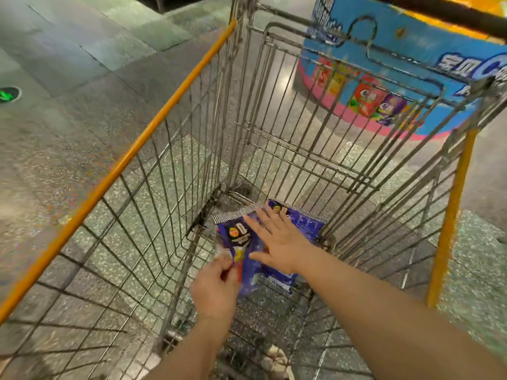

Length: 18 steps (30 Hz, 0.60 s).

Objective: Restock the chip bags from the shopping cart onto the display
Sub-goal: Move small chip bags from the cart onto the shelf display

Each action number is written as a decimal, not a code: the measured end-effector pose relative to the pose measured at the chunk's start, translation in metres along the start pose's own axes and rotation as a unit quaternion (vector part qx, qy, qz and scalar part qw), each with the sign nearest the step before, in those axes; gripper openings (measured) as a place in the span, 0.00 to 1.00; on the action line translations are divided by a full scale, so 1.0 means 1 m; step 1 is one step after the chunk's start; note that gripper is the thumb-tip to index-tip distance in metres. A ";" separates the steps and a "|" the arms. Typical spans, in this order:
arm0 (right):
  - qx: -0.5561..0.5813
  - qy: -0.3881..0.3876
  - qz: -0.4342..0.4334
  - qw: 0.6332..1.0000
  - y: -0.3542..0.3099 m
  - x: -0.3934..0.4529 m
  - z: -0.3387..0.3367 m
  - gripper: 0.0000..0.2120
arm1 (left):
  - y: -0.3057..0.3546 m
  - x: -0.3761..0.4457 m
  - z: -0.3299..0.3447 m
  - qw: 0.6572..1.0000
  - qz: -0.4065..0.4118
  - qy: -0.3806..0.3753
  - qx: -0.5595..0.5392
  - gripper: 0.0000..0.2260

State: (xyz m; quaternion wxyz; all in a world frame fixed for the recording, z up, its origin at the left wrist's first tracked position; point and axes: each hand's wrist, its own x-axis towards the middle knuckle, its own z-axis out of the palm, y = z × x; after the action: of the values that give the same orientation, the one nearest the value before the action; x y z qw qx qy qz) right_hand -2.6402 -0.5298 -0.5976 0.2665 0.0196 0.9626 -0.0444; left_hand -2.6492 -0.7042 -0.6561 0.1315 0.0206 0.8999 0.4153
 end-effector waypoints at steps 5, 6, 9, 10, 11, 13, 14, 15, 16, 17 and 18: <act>0.001 -0.013 0.006 1.000 -0.005 -0.002 0.005 0.37 | 0.008 -0.012 -0.009 0.992 0.040 -0.056 0.102 0.14; 0.001 -0.010 0.018 1.000 -0.004 -0.003 0.006 0.38 | 0.002 -0.019 -0.004 0.988 0.074 -0.104 0.082 0.17; 0.023 0.008 0.068 0.997 0.004 -0.004 0.005 0.36 | -0.002 -0.037 0.002 0.965 0.166 -0.204 -0.002 0.20; 0.028 0.018 0.092 0.995 0.007 -0.005 0.005 0.34 | -0.002 -0.041 0.002 0.954 0.198 -0.222 -0.032 0.20; 0.029 0.028 0.118 0.992 0.011 -0.004 0.006 0.32 | -0.001 -0.042 0.002 0.951 0.210 -0.227 -0.035 0.20; 0.023 0.047 0.151 0.987 0.015 -0.003 0.007 0.29 | -0.004 -0.034 0.002 0.958 0.211 -0.195 -0.015 0.21; 0.016 0.051 0.155 0.986 0.017 -0.003 0.009 0.28 | -0.006 -0.026 0.001 0.965 0.181 -0.188 0.027 0.25; 0.010 0.049 0.150 0.987 0.019 -0.002 0.012 0.27 | -0.011 -0.016 0.000 0.971 0.138 -0.183 0.073 0.30; 0.002 0.039 0.134 0.990 0.020 -0.001 0.014 0.27 | -0.017 -0.005 0.000 0.971 0.110 -0.177 0.120 0.35; -0.008 0.023 0.112 0.993 0.022 0.000 0.016 0.27 | -0.024 0.005 0.000 0.967 0.097 -0.177 0.156 0.40; -0.011 0.002 0.095 0.995 0.023 0.001 0.018 0.28 | -0.026 0.014 -0.004 0.960 0.093 -0.189 0.186 0.43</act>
State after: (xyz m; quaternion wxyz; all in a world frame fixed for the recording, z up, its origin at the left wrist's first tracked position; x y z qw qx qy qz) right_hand -2.6306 -0.5090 -0.6153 0.2678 0.1083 0.9573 -0.0087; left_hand -2.6616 -0.7219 -0.6766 0.2538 0.2068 0.9140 0.2396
